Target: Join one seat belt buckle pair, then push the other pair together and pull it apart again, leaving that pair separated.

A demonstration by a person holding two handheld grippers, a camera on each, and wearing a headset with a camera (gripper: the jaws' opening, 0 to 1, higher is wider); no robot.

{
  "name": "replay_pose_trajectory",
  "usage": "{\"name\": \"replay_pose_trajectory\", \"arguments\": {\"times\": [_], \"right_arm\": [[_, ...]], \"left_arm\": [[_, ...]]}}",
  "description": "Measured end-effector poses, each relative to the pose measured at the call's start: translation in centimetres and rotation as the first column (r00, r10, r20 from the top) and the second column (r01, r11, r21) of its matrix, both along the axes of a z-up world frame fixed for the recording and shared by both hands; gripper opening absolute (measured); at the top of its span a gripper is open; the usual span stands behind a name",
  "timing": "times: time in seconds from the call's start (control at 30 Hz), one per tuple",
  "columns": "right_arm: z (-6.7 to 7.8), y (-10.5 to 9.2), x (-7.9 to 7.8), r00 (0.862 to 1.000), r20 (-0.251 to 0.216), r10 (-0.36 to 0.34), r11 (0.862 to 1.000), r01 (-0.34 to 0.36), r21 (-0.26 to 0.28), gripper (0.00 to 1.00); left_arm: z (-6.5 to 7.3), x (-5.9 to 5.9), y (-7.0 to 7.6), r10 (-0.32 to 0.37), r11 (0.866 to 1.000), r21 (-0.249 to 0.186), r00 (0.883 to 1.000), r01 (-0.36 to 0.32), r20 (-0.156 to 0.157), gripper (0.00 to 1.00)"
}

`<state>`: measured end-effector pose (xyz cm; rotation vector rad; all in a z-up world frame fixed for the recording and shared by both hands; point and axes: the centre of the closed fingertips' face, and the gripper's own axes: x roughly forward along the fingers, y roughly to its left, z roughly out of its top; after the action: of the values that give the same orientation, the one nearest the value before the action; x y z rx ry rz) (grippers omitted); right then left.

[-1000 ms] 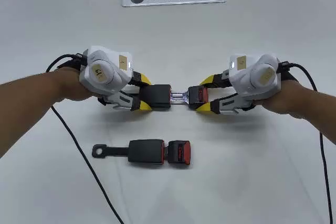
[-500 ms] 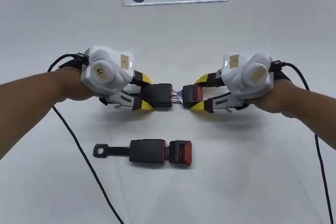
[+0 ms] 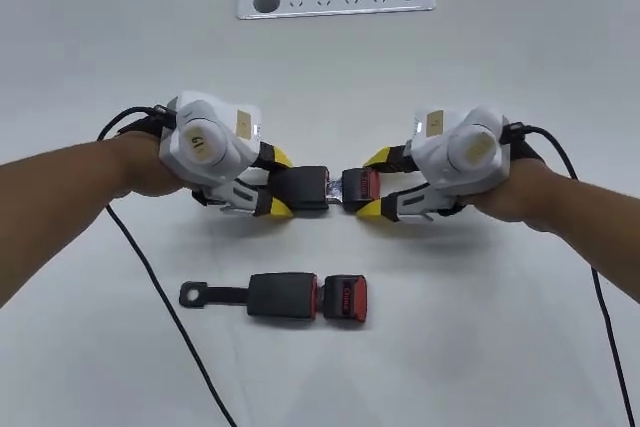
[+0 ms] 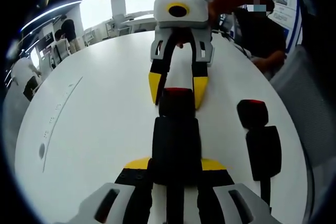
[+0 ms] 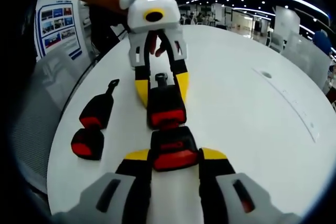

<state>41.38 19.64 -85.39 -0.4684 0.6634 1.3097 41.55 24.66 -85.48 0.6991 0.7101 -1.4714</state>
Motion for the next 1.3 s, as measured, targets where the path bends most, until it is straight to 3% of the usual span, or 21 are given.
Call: {"name": "replay_pose_trajectory", "arguments": {"times": [1.3], "right_arm": [[-0.77,-0.15,0.71,0.997,0.014,-0.076,0.996,0.077,-0.055,0.35]], "left_arm": [[-0.10,-0.10,0.25,0.010,1.000,0.027,1.000,-0.010,-0.012,0.33]]}}
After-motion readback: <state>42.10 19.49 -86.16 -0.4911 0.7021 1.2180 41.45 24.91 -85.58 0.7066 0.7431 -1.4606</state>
